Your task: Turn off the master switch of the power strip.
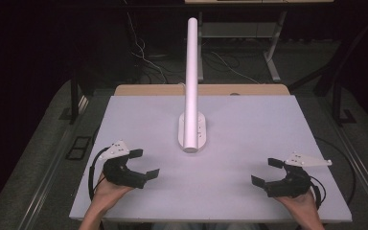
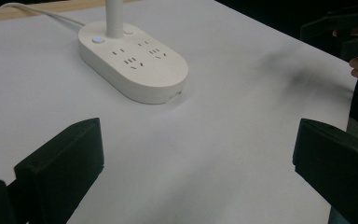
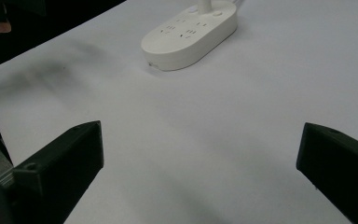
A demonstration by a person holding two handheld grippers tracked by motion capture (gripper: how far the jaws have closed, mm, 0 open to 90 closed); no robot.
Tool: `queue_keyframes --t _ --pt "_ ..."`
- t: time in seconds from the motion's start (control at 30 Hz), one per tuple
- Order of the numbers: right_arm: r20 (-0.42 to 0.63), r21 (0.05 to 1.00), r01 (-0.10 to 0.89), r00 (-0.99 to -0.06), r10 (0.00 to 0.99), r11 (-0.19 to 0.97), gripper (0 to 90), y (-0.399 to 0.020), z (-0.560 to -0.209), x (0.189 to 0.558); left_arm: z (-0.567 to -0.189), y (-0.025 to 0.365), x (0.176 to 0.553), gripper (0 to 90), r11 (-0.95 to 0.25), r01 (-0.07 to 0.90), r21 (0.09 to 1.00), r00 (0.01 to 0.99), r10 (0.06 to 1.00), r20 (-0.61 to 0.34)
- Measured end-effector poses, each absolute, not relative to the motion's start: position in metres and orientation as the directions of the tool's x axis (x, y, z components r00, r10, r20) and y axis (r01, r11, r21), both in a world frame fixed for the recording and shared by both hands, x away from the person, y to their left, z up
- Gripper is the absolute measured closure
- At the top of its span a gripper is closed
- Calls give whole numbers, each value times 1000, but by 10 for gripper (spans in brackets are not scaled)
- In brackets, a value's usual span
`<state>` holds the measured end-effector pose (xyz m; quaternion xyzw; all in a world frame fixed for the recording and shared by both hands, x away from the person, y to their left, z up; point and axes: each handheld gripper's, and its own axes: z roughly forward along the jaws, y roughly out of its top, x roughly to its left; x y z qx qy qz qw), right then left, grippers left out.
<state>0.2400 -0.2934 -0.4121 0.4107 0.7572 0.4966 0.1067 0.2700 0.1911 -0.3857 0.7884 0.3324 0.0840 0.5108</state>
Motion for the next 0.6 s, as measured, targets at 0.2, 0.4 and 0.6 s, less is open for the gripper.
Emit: queue_keyframes --t 0.2,0.4,0.6 --pt "245 841 514 -640 728 169 0 -294 -412 240 -379 189 279 9 -269 439 857 768 608 -202" --pt "246 841 514 -641 727 169 0 -294 -412 240 -375 185 288 8 -285 440 852 772 605 -197" --pt "246 839 516 -641 727 171 0 -294 -412 239 -372 182 296 8 -291 443 848 771 606 -195"
